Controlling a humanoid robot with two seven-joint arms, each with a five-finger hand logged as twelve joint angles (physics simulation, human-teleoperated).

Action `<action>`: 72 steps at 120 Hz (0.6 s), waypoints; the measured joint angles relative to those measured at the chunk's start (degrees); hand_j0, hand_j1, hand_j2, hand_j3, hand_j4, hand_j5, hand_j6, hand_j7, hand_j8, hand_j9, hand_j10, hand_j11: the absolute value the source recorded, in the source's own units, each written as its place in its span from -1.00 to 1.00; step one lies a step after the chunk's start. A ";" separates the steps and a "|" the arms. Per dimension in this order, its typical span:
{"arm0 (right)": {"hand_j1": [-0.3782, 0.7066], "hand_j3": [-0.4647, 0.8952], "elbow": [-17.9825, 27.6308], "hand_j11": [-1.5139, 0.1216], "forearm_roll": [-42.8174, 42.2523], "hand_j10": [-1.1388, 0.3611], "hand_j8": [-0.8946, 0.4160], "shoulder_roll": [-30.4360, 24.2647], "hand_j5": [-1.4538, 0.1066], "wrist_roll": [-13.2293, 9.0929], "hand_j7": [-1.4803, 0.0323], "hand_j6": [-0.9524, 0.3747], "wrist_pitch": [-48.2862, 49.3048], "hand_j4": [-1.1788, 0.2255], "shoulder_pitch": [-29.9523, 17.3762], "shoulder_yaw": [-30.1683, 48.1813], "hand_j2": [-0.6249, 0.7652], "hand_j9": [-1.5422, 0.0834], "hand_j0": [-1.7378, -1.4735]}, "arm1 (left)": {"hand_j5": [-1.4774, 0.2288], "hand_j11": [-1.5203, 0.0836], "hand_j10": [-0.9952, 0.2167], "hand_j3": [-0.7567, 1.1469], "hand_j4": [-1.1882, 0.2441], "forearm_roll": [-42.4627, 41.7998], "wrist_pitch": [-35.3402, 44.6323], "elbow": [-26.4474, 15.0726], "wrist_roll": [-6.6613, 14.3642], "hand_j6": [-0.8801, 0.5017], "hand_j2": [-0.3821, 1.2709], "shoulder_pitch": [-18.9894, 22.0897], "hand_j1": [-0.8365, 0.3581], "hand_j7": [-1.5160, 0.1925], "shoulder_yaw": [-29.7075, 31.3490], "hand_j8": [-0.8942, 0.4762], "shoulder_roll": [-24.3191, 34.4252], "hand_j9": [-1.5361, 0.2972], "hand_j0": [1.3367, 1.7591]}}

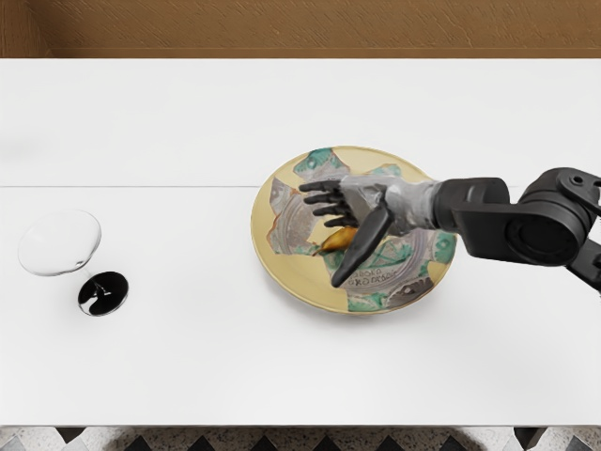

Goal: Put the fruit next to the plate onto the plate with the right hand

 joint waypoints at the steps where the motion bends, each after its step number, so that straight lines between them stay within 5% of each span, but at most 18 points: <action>1: -0.90 -0.32 -0.10 0.82 0.50 0.49 0.34 -0.30 0.83 0.01 0.92 0.40 1.00 0.65 -0.21 0.23 -0.10 0.86 -0.40 | 0.70 0.86 0.61 -0.21 0.63 0.00 0.00 0.00 0.00 0.24 -0.53 0.00 0.94 0.74 0.00 0.27 0.00 0.65 0.52; 30: -0.93 -0.32 -4.36 0.84 9.11 0.51 0.36 -4.35 0.85 -0.05 0.95 0.43 23.53 0.67 -9.30 9.84 -0.10 0.89 -0.40 | 0.70 0.86 0.61 -0.21 0.63 0.00 0.00 0.00 0.00 0.24 -0.53 0.00 0.94 0.74 -0.01 0.27 0.00 0.65 0.52; 72: -0.94 -0.32 -9.45 0.85 17.78 0.52 0.36 -8.45 0.86 -0.02 0.96 0.43 28.03 0.68 -20.87 20.23 -0.10 0.90 -0.40 | 0.70 0.86 0.61 -0.21 0.63 0.02 -0.02 0.00 0.00 0.24 -0.53 -0.10 0.94 0.74 0.01 0.27 0.00 0.65 0.52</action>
